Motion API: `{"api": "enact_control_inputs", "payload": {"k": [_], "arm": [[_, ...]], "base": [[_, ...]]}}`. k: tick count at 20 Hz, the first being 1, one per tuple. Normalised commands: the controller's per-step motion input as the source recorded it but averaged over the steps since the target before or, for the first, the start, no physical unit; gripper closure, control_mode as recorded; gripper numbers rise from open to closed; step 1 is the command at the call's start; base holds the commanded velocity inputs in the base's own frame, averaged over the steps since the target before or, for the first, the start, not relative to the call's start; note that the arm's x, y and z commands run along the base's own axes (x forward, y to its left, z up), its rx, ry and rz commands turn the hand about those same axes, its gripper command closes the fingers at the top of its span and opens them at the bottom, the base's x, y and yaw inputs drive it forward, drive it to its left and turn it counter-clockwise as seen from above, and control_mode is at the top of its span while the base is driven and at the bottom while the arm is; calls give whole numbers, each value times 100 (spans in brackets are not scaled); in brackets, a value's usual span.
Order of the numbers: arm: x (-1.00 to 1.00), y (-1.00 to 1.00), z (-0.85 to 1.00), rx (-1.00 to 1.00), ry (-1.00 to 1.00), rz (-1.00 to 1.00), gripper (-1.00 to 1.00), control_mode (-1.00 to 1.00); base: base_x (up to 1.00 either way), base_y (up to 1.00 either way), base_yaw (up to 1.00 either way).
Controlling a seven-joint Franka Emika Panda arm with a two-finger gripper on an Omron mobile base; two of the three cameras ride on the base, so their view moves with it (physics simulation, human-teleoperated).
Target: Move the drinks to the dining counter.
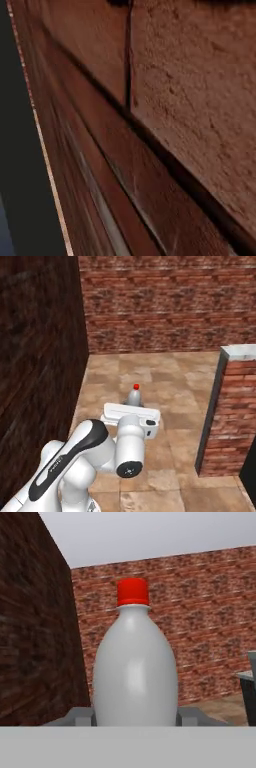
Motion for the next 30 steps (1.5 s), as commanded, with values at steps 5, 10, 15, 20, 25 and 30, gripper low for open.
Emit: {"api": "enact_control_inputs", "payload": {"k": [5, 10, 15, 20, 25, 30], "arm": [[0, 0, 0, 0, 0, 0, 100, 100], [0, 0, 0, 0, 0, 0, 100, 100], [0, 0, 0, 0, 0, 0, 100, 100], [0, 0, 0, 0, 0, 0, 100, 100], [0, 0, 0, 0, 0, 0, 100, 100], [0, 0, 0, 0, 0, 0, 100, 100]], "base": [[100, 65, -45], [100, 61, -50], [99, 76, -59], [96, 88, -65], [79, 100, -49], [65, 100, -39]]}}
